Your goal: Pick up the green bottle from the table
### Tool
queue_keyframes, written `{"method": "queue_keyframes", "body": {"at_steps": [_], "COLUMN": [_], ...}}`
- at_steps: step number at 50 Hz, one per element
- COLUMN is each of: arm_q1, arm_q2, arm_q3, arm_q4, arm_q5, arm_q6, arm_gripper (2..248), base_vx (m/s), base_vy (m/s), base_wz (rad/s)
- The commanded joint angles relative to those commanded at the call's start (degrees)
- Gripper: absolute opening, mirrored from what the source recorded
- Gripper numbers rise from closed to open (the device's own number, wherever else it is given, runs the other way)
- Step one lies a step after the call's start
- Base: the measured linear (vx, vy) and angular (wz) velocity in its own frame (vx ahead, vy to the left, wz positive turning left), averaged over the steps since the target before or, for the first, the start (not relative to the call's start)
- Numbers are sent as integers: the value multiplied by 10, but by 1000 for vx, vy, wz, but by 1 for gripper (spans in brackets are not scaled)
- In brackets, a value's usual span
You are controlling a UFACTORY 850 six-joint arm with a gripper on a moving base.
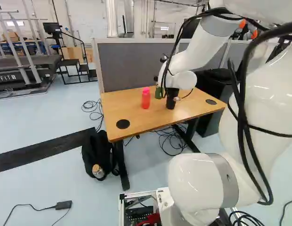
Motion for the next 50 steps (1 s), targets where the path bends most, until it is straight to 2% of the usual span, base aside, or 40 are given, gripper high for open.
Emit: {"method": "queue_keyframes", "body": {"at_steps": [36, 50], "arm_q1": [-22, -23], "arm_q2": [-67, -106], "arm_q3": [-113, -158], "arm_q4": [0, 0], "arm_q5": [-127, -140], "arm_q6": [0, 0], "arm_gripper": [247, 247], "base_vx": [0, 0], "base_vy": [0, 0], "base_wz": [0, 0]}}
